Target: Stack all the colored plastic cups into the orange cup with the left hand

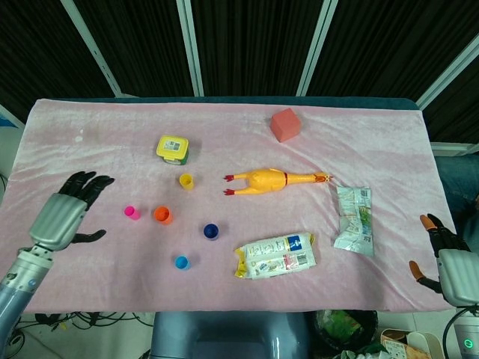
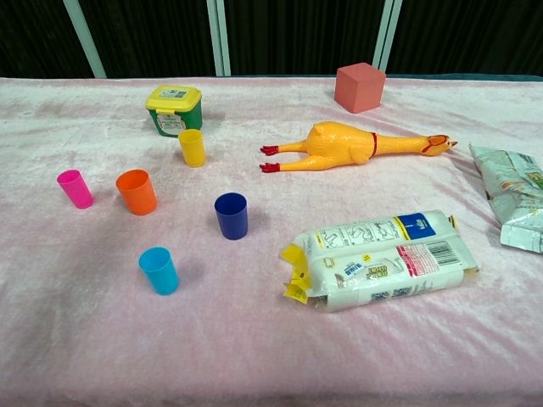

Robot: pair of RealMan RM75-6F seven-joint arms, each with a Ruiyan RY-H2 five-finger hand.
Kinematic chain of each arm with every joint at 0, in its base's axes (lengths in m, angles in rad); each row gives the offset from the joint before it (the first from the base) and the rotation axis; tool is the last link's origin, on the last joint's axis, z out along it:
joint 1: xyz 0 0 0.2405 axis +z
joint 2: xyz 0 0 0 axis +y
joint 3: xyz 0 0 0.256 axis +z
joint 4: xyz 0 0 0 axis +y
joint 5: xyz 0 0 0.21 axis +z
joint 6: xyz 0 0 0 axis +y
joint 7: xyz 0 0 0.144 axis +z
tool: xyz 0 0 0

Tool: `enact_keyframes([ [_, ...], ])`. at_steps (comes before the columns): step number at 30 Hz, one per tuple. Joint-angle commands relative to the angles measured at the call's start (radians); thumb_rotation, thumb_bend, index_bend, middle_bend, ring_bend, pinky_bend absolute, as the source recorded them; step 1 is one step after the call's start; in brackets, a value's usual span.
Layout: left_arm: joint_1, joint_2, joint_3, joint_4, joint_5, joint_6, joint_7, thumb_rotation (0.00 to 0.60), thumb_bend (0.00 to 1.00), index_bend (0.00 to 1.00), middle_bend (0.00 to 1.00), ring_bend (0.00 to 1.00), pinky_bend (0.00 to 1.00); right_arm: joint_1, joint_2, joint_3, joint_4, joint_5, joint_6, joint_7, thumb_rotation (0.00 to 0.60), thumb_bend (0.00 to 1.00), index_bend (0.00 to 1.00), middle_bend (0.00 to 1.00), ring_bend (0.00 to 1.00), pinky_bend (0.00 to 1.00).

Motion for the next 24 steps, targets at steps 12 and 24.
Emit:
enact_keyframes([
  [12,-0.309,-0.257,-0.044,0.078,-0.238,-0.315,0.189,0.6,0.11,0.1,0.14,0.05,0.08,0.006,0.001,0.0,0.005,0.001,-0.011,0.005,0.6,0.26,0.03,0.06,0.16,0.21],
  [24,-0.417,-0.396,-0.003,0.194,-0.341,-0.392,0.233,0.6,0.11,0.12,0.19,0.05,0.08,0.008,0.001,-0.001,0.004,-0.001,-0.014,0.005,0.6,0.26,0.03,0.06,0.16,0.21],
])
